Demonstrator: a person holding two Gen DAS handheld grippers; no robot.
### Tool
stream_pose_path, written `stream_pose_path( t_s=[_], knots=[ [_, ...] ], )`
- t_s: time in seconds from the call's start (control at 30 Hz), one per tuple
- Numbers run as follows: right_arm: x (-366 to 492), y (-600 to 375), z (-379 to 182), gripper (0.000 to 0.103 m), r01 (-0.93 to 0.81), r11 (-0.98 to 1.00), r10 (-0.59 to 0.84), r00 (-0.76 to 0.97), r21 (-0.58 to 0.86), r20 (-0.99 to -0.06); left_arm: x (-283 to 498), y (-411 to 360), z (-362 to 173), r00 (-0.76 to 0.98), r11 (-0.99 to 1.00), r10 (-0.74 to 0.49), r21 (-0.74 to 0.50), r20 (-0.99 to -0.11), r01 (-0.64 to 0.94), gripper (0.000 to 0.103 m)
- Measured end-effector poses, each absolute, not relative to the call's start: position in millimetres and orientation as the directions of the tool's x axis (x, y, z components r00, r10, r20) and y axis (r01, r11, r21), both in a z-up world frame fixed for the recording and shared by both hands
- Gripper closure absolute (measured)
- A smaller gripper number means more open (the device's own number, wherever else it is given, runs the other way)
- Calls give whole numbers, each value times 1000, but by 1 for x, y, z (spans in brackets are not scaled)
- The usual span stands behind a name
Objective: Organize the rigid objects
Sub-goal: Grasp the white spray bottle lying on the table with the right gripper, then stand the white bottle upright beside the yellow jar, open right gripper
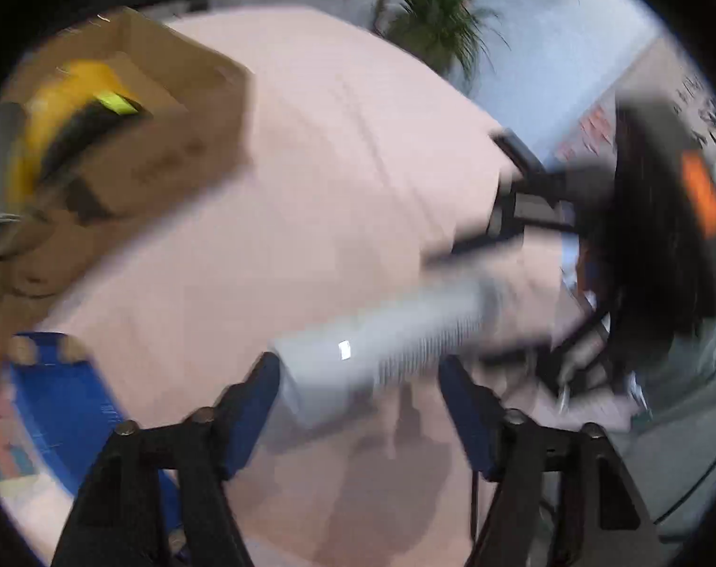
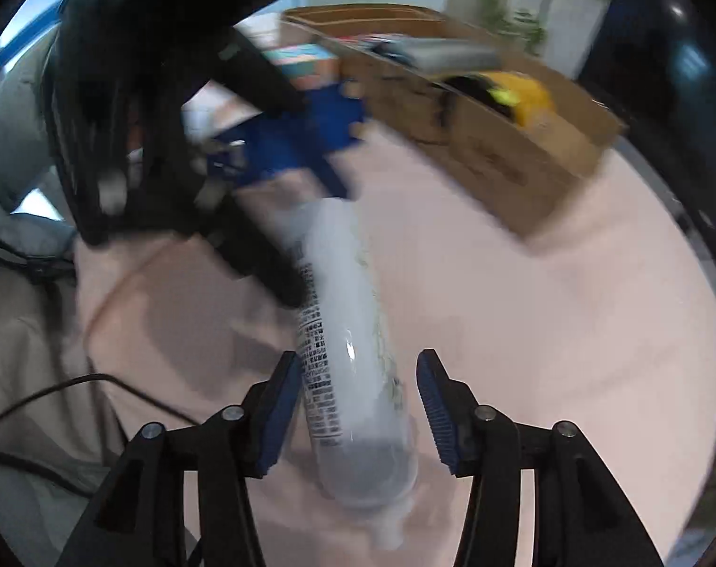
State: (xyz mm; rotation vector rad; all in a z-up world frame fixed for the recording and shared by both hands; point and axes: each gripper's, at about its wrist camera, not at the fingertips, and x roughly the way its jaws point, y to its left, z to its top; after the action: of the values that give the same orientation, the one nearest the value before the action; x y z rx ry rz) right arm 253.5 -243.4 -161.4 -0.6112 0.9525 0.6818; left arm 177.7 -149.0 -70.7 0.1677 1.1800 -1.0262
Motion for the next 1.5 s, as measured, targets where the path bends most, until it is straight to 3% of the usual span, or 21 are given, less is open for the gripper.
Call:
stream_pose_path(
  t_s=[0.03, 0.13, 0.27, 0.43, 0.53, 0.63, 0.73, 0.87, 1.0, 1.1, 1.3, 1.5],
  knots=[
    [258, -249, -160, 54, -729, 661, 224, 421, -181, -879, 176, -152, -75, -15, 552, -569, -395, -823, 735, 49],
    [279, -273, -161, 52, -626, 758, 162, 452, -183, -877, 162, -163, -78, -59, 508, -557, -396, -828, 765, 49],
    [283, -305, -160, 63, -490, 863, 158, 491, -122, -857, 163, -159, -54, 19, 525, -579, -354, -815, 774, 47],
    [284, -346, -152, 61, -227, 957, 276, 502, 183, -820, 196, -173, -35, 140, 565, -532, -228, -835, 793, 45],
    [275, -367, -172, 50, -61, 909, 390, 471, 412, -791, 214, -200, -49, 95, 522, -511, -221, -854, 824, 45],
    [287, -375, -196, 49, 74, 818, 478, 464, 571, -746, 216, -219, -66, 21, 487, -505, -264, -863, 833, 47],
    [303, -373, -215, 49, 171, 735, 511, 494, 656, -703, 203, -220, -74, -5, 495, -473, -270, -881, 826, 58],
    [321, -355, -223, 49, 210, 728, 492, 502, 653, -711, 178, -213, -77, -14, 544, -491, -319, -871, 776, 59],
    [321, -316, -213, 53, 137, 855, 386, 477, 501, -789, 180, -193, -84, -1, 629, -554, -420, -832, 654, 58],
    [319, -311, -208, 55, 120, 866, 381, 472, 486, -795, 177, -184, -87, 17, 651, -587, -460, -809, 604, 59],
    [289, -306, -165, 61, 20, 867, 405, 556, 498, -726, 167, -171, -73, 90, 684, -590, -436, -803, 585, 63],
    [298, -294, -102, 62, -116, 883, 416, 642, 454, -644, 195, -152, -21, 240, 710, -616, -396, -750, 583, 64]
  ],
)
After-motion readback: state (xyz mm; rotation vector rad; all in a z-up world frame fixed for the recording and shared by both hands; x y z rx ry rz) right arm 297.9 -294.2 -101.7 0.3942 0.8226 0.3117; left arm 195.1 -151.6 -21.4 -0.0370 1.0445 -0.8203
